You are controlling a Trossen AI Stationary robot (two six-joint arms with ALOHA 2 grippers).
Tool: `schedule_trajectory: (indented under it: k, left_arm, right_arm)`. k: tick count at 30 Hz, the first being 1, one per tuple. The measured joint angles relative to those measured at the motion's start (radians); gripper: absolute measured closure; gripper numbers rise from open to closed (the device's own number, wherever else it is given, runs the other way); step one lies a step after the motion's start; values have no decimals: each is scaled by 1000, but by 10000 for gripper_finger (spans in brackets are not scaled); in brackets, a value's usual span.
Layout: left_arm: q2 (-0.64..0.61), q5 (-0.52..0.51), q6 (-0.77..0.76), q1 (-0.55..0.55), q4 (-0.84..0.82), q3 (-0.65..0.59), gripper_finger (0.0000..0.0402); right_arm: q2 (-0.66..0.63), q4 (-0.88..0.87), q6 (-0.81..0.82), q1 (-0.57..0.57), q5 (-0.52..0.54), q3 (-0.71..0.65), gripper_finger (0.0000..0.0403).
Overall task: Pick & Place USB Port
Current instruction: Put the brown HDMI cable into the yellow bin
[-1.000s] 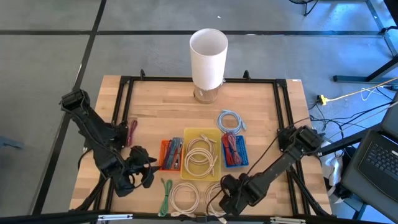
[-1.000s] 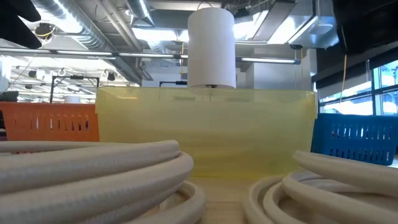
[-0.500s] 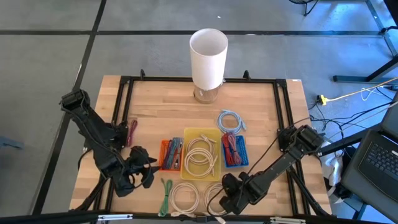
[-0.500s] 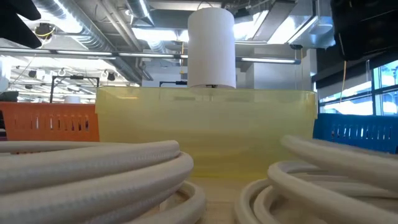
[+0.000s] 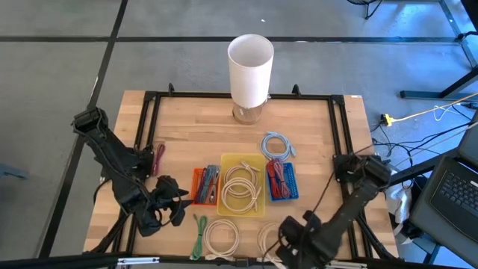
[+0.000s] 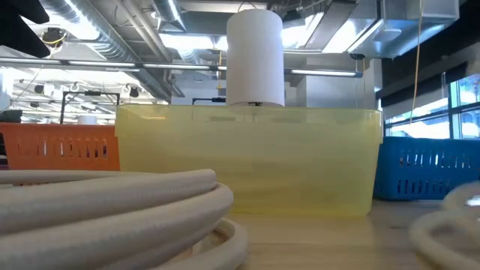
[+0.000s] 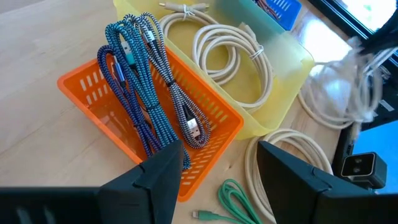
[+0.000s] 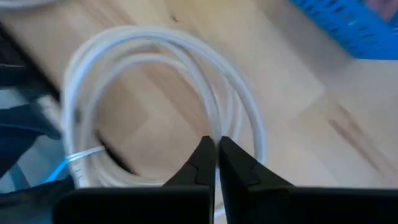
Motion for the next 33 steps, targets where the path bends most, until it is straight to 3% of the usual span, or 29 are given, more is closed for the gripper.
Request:
schedule_trajectory:
  k: [10,15,22,33]
  left_arm:
    - [0,0,0,0,0,0,204]
    - [0,-3,0,0,0,0,204]
    - [0,-8,0,0,0,0,204]
    - [0,-8,1,0,0,0,203]
  right_arm:
    - [-3,-392,15,27,233,313,401]
    - [-6,-382,-150,-35,326,357,401]
    - [-7,-375,-393,-185,325,357,403]
    - [-7,-217,-792,-428,168,357,403]
